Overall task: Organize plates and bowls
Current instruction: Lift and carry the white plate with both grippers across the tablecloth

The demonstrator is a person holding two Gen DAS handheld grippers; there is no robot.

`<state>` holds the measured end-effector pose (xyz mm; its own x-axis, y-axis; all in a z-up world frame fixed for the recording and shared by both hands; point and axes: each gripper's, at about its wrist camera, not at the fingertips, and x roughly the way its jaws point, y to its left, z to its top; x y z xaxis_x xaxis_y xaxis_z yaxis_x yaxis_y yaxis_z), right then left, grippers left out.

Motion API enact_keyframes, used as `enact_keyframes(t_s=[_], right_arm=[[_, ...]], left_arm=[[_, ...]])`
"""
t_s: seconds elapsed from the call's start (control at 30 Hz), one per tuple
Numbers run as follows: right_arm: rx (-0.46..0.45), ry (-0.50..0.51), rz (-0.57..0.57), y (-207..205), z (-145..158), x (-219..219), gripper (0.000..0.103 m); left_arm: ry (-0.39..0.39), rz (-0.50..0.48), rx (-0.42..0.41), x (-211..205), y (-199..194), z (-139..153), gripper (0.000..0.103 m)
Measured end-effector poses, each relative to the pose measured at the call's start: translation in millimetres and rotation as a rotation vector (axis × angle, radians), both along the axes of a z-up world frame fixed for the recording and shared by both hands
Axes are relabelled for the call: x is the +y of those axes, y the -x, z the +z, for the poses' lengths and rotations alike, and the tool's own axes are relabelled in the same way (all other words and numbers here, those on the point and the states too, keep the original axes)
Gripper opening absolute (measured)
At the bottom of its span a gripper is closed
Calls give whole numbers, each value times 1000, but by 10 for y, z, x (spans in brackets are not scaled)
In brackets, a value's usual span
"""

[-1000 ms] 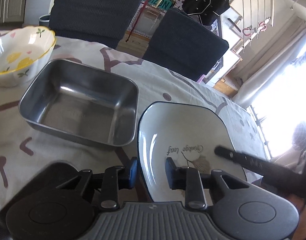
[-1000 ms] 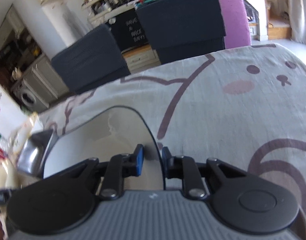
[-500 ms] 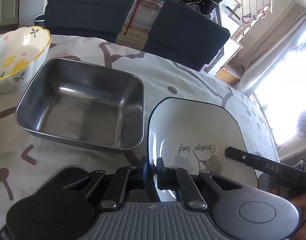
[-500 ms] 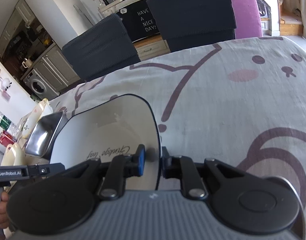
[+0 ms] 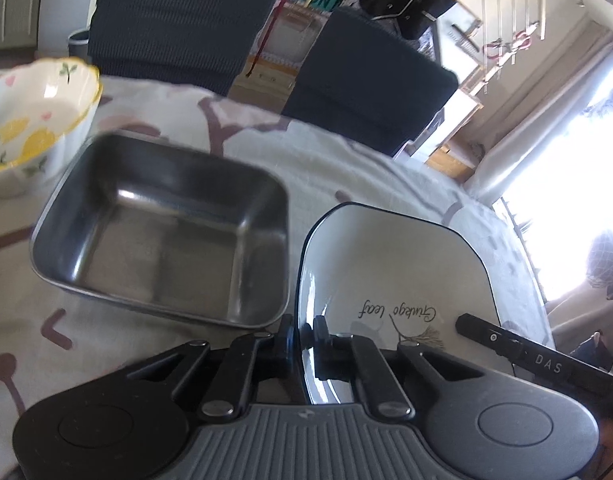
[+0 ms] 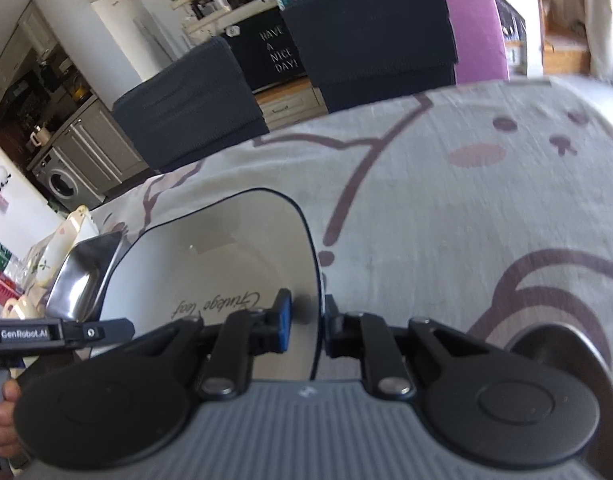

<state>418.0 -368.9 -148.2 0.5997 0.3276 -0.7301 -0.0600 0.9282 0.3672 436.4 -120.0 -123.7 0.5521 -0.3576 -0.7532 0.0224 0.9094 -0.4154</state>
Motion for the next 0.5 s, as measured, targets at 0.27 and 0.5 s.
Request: enact_keyframes(t_s=[0.27,0.5], right_arm=[[-104,1,-22,366,571,-21,19],[-146,42,-24,923,1152,155,19]], left_arm=[[-2,-53,-133,-22,370,612,9],[18,-75,-155,154,926,1068,9]])
